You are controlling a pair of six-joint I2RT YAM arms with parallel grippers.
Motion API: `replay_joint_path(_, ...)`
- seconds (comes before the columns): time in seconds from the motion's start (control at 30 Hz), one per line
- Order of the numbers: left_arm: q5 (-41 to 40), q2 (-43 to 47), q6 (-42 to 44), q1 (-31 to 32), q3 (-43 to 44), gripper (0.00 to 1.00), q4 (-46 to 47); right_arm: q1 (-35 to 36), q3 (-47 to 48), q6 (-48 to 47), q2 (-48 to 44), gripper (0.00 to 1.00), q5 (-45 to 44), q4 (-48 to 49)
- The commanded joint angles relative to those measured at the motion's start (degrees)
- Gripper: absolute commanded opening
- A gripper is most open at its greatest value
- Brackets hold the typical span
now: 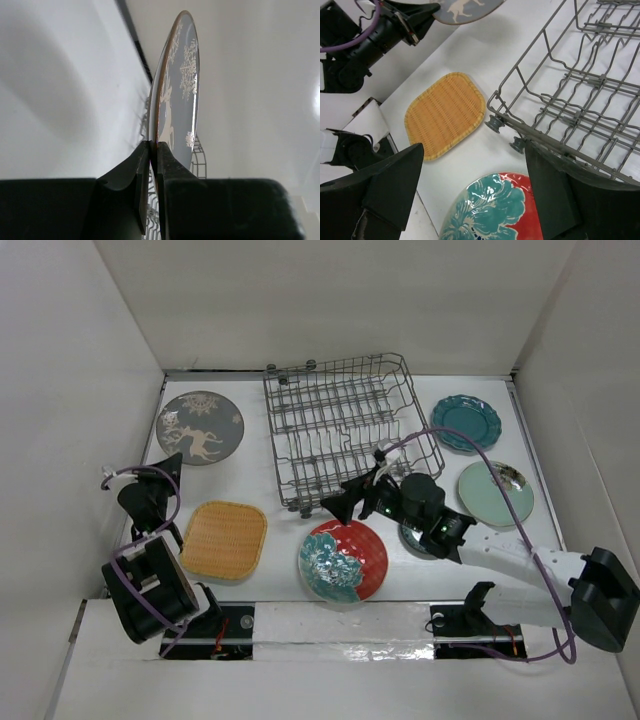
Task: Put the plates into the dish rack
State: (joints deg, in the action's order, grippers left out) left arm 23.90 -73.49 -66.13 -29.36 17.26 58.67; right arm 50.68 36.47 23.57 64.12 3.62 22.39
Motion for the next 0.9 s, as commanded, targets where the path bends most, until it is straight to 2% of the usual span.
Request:
replay_joint_path(0.0, 5.09, 6.07, -3.83, -0.43, 3.31, 0.0, 11.82, -0.92, 4.92, 0.67, 2.05, 0.9, -0.54, 2.75)
replay_joint_path(0.03, 5.71, 6.6, -4.01, -0.43, 3.4, 0.0, 11.81, -0.93, 5.62, 1.47, 2.76, 0.93, -0.28, 2.92)
replay_joint_path(0.17, 8.97, 9.77, -4.1, -0.43, 3.66, 0.0, 10.94, -0.93, 9.66, 4.9, 7.59, 0.95, 1.65, 5.2)
replay_joint_path(0.3, 11.25, 12.67, -5.58, 0.1, 2.97, 0.0, 10.4, -2.51, 19.04, 5.34, 14.27, 0.96, 0.34, 3.98)
replay_joint_path(0.47, 14.41, 15.39, -7.34, 2.21, 2.61, 0.0, 12.16, -8.64, 29.61, 6.31, 24.28, 0.96, 1.65, 2.13)
replay_joint_path(0.6, 16.88, 18.99, -7.18, 3.61, 2.87, 0.0, 10.77, -11.38, 37.52, 6.58, 33.68, 0.97, 9.37, 2.04)
replay_joint_path(0.73, 18.81, 19.53, -6.2, 5.89, 3.05, 0.0, 10.39, -11.39, 44.03, 5.26, 38.61, 0.98, 20.17, 0.21)
replay_joint_path(0.87, 21.53, 19.7, -6.91, 5.9, 2.87, 0.0, 11.46, -11.39, 46.59, 5.6, 41.17, 0.98, 21.34, 0.63)
